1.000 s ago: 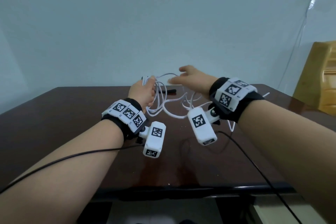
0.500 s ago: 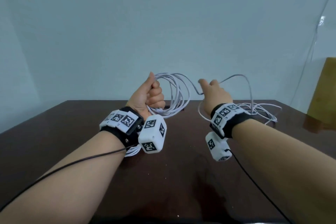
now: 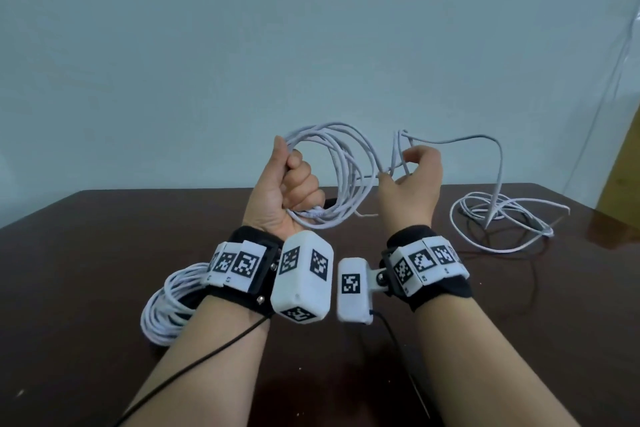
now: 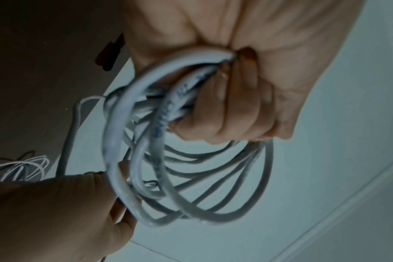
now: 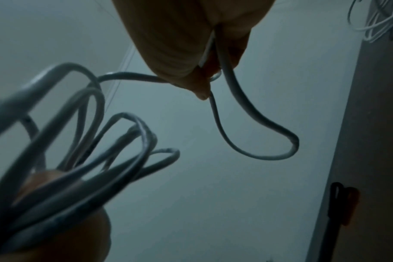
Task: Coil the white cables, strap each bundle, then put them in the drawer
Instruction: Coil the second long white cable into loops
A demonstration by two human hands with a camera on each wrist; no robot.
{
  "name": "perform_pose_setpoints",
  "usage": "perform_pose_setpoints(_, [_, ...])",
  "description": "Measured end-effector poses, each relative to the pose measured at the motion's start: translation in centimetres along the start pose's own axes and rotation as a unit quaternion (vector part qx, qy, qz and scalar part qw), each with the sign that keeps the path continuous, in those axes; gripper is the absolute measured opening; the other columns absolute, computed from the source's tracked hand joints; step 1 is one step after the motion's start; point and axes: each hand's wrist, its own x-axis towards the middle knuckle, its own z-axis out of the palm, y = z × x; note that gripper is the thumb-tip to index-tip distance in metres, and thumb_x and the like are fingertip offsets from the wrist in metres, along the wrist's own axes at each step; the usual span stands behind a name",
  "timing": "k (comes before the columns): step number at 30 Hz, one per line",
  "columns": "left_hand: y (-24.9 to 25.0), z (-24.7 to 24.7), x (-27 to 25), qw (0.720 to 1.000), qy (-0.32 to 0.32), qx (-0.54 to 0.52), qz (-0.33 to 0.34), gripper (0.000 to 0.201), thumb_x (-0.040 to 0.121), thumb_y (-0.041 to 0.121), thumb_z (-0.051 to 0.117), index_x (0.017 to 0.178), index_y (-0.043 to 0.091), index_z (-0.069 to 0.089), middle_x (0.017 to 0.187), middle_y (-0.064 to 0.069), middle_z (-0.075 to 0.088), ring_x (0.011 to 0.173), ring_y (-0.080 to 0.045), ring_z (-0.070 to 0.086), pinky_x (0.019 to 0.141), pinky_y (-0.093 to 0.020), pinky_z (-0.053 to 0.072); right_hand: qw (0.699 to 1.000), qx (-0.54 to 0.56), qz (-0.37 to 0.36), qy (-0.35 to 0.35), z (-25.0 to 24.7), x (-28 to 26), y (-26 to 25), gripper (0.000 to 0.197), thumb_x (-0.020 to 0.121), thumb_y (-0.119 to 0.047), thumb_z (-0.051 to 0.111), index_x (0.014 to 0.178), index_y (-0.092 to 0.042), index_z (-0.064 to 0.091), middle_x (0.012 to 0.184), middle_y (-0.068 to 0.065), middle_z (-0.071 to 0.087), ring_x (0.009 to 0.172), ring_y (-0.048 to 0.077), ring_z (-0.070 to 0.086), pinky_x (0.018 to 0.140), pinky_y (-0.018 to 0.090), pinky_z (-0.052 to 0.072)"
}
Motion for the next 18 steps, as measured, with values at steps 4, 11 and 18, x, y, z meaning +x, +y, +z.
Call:
perform_pose_setpoints(4, [-0.7, -0.8, 0.0, 0.999, 0.045, 0.004, 0.017, 0.034, 0.077, 0.041, 0.061, 0.057, 0.014, 0.055, 0.036, 0.008, 0.033, 0.025, -0.002, 0.03, 0.027, -0.015, 0.026, 0.999, -0.028, -0.041, 0.004, 0.4, -0.2, 1.3, 0.03, 0.08, -0.003, 0.063, 0.096, -0.019, 0.044, 0.103, -0.002, 0.042, 0.092, 0.027, 0.055, 0.085, 0.026, 0.042])
perform_pose_setpoints(11, [0.8, -1.7, 0.0, 0.983, 0.13, 0.123, 0.033, 0.033, 0.083, 0.042, 0.05, 0.063, 0.016, 0.044, 0.037, 0.009, 0.028, 0.026, -0.002, 0.023, 0.029, -0.013, 0.018, 0.943, -0.284, -0.062, -0.161, 0.9, 0.1, 1.4, 0.035, 0.075, -0.023, 0.071, 0.106, -0.022, 0.054, 0.123, 0.002, 0.047, 0.115, 0.026, 0.044, 0.094, 0.036, 0.038])
perform_pose_setpoints(18, [1.3, -1.9, 0.4, 0.949, 0.184, 0.229, 0.115, 0.034, 0.093, 0.036, 0.048, 0.067, 0.016, 0.04, 0.043, 0.008, 0.025, 0.032, -0.004, 0.019, 0.033, -0.015, 0.017, 0.933, -0.283, -0.071, -0.208, -0.5, 0.2, -1.0, 0.039, 0.069, -0.032, 0.077, 0.104, -0.029, 0.06, 0.101, -0.001, 0.047, 0.106, 0.024, 0.044, 0.083, 0.028, 0.036])
